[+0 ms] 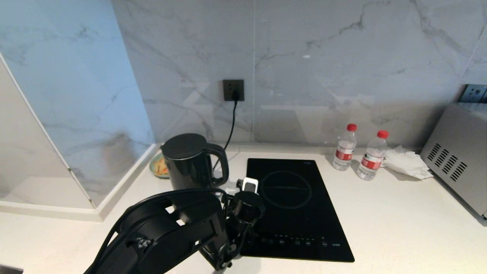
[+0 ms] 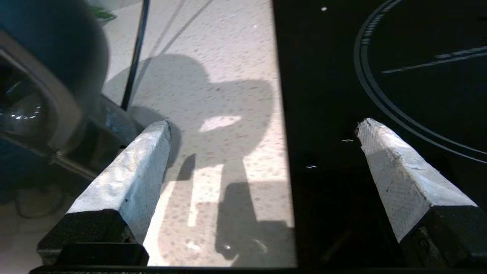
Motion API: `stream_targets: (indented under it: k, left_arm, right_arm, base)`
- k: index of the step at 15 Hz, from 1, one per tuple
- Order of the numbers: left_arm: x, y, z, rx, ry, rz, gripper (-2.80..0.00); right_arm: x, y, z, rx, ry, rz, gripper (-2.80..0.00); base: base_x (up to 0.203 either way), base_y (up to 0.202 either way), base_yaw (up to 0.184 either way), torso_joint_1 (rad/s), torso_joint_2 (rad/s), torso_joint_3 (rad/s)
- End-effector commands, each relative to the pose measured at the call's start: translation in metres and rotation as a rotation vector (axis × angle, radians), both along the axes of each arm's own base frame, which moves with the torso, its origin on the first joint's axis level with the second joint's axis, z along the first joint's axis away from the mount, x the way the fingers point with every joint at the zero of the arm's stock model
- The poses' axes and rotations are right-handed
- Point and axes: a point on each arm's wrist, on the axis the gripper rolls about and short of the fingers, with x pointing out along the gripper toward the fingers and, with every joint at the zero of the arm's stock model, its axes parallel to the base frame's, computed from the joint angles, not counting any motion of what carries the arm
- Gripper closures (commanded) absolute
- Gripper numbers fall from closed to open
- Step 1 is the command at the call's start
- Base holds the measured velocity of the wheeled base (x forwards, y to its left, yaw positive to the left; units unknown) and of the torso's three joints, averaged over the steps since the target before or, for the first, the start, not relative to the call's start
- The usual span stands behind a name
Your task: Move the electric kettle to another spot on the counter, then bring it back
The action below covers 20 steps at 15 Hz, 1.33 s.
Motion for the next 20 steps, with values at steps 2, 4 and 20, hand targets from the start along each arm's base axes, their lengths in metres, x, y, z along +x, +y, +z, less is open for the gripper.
stream_targets:
  k: [2,4,20]
  left_arm:
    - [0.000,0.001,-0.002,0.008,0.004,0.003,-2.80]
    - [-0.003,0.003,-0.003,0.028,0.029,0.002,-2.80]
    - [-0.031,0.005,0.014,-0.219,0.107,0.010,-2.80]
  right_arm:
    - [0.000,0.000,0.000,0.000,0.000,0.000,0.00]
    - [0.000,0.000,0.000,0.000,0.002,0.000,0.00]
    - [0.000,0.000,0.000,0.000,0.001,0.000,0.00]
  base:
    - [0.000,0.000,0.000,0.000,0.00,0.000]
    - [0.000,0.000,0.000,0.000,0.00,0.000]
    - [0.000,0.000,0.000,0.000,0.00,0.000]
